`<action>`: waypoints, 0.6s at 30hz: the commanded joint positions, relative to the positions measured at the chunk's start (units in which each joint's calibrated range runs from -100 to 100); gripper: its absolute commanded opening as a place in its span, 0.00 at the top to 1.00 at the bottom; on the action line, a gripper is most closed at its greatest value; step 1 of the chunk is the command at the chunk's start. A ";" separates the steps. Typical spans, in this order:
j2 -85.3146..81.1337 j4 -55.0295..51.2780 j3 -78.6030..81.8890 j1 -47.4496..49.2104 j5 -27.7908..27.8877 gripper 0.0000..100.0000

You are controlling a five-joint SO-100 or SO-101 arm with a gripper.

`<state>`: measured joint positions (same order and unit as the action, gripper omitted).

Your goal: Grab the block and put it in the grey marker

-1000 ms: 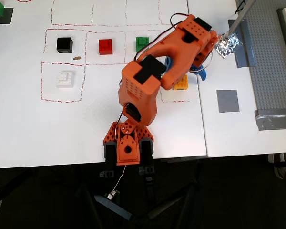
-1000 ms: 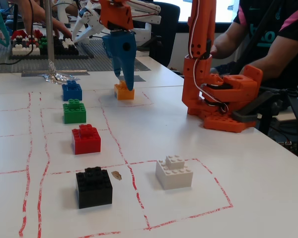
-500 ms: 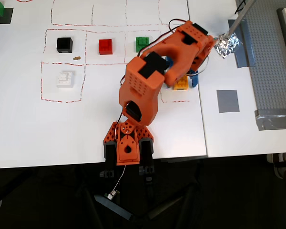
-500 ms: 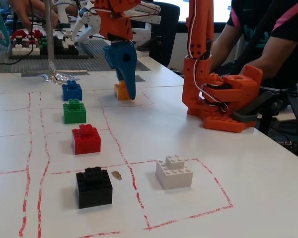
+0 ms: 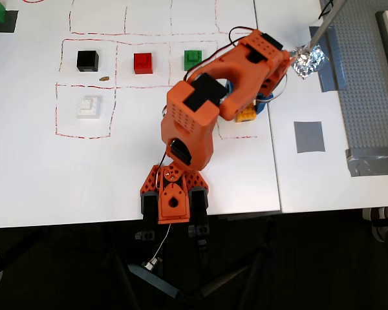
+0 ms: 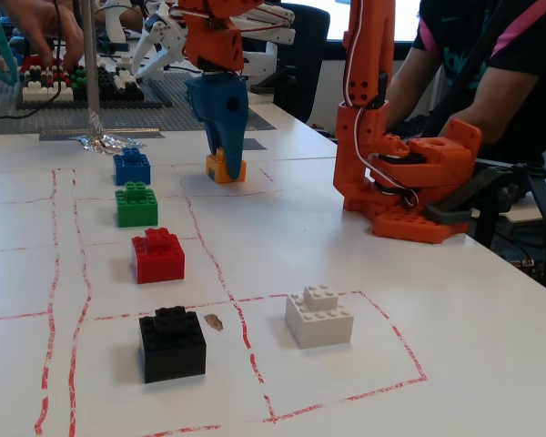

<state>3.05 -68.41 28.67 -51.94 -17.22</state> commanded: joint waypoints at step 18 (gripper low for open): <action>-18.78 -10.45 -10.09 -12.24 40.49 1.00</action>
<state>-8.81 -78.38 24.44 -60.62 19.22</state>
